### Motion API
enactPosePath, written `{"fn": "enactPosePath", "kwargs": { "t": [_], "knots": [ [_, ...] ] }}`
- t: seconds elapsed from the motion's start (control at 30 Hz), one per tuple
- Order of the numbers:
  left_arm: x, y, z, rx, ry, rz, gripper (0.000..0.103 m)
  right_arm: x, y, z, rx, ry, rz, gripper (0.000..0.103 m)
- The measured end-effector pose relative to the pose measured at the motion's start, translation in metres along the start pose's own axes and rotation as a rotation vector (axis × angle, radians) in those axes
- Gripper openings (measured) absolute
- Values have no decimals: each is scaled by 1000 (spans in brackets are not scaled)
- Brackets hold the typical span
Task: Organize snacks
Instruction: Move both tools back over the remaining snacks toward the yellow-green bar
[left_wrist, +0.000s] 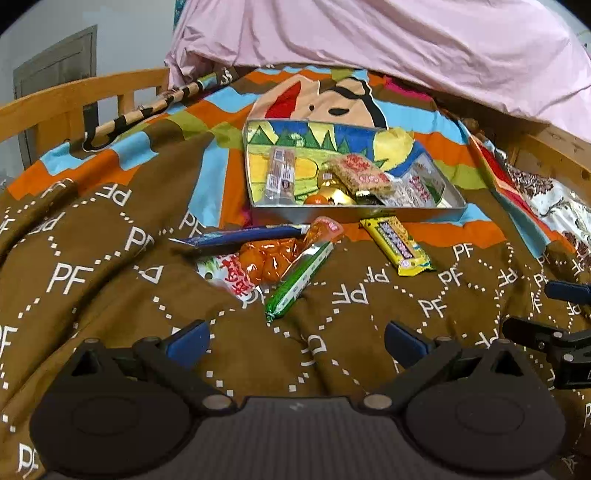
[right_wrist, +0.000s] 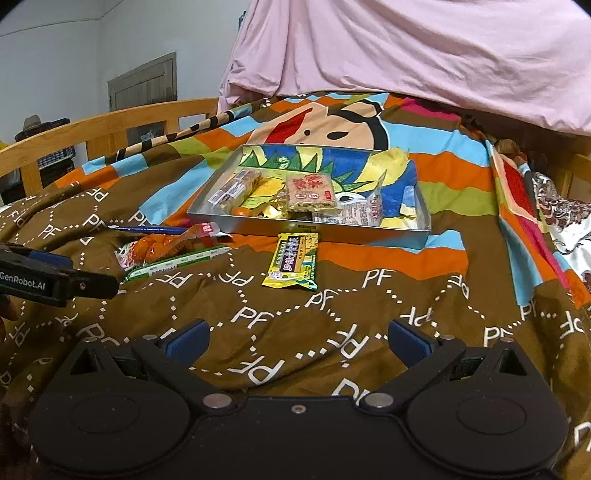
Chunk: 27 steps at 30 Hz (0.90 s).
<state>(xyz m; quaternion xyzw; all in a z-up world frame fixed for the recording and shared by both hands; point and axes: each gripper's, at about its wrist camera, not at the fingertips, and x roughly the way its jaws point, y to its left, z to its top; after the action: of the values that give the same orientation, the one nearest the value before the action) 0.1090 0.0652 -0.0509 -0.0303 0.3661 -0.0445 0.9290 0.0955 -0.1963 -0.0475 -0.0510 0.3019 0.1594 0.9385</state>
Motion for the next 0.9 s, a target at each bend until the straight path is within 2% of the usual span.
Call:
{"fn": "enactPosePath", "kwargs": {
  "t": [0.4, 0.7, 0.9],
  "knots": [
    [25, 6, 13, 52, 56, -15, 103, 31, -3, 9, 6, 21, 20, 102],
    [43, 9, 24, 71, 74, -120, 102, 64, -4, 24, -4, 29, 44, 102],
    [54, 10, 33, 83, 85, -230, 102, 90, -7, 35, -18, 50, 60, 102]
  ]
}}
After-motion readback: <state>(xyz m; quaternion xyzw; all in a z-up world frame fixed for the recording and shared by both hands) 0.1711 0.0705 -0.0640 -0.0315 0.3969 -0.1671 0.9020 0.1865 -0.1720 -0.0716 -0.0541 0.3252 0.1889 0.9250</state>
